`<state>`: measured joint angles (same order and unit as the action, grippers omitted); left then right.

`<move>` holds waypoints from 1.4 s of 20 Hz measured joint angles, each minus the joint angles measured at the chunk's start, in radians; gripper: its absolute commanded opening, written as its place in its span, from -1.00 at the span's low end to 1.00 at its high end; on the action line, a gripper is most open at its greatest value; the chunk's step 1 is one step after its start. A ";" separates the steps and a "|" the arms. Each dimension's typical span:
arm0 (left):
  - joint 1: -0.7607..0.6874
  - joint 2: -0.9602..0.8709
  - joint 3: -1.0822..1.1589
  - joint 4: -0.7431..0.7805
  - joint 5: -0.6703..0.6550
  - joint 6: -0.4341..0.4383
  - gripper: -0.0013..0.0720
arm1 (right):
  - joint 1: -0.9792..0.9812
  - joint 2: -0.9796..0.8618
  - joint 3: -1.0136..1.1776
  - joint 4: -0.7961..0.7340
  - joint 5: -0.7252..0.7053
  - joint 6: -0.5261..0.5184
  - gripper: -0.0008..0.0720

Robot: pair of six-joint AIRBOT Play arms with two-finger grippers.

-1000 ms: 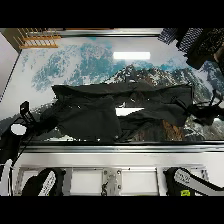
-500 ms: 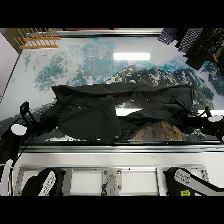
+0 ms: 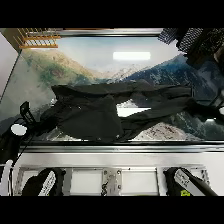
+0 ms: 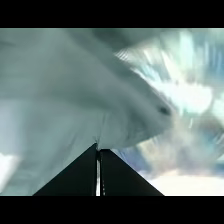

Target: Fold the clothes and pants, and hang the long-sleeved shirts on hangers.

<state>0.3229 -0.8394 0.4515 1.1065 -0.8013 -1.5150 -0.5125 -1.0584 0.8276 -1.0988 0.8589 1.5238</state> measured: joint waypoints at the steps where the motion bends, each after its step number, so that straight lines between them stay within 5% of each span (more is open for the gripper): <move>1: 0.000 0.000 0.000 0.000 0.003 0.000 -0.93 | 0.000 0.059 0.049 -0.068 0.059 -0.003 -0.93; 9: 0.000 0.000 0.000 0.000 0.005 0.001 -0.93 | 0.000 0.350 0.194 -0.309 0.410 0.126 -0.93; 18: 0.000 0.000 0.000 0.000 -0.023 0.002 -0.93 | 0.098 -0.252 0.447 -0.350 0.313 0.224 -0.89; 19: 0.000 0.000 0.000 0.000 -0.026 0.000 -0.93 | 0.123 -0.319 0.512 -0.350 0.296 0.225 -0.76; 21: 0.000 0.000 0.000 0.000 -0.031 -0.001 -0.93 | 0.171 -0.435 0.645 -0.338 0.255 0.231 0.55; 22: 0.000 0.000 0.000 0.000 -0.033 -0.001 -0.93 | 0.186 -0.472 0.698 -0.323 0.235 0.231 0.84; 28: 0.000 0.000 0.000 0.000 -0.053 -0.001 -0.93 | 0.180 -0.500 0.820 -0.352 0.248 0.156 0.82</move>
<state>0.3233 -0.8394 0.4515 1.1069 -0.8547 -1.5158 -0.3328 -1.5589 1.6478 -1.4506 1.1069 1.6798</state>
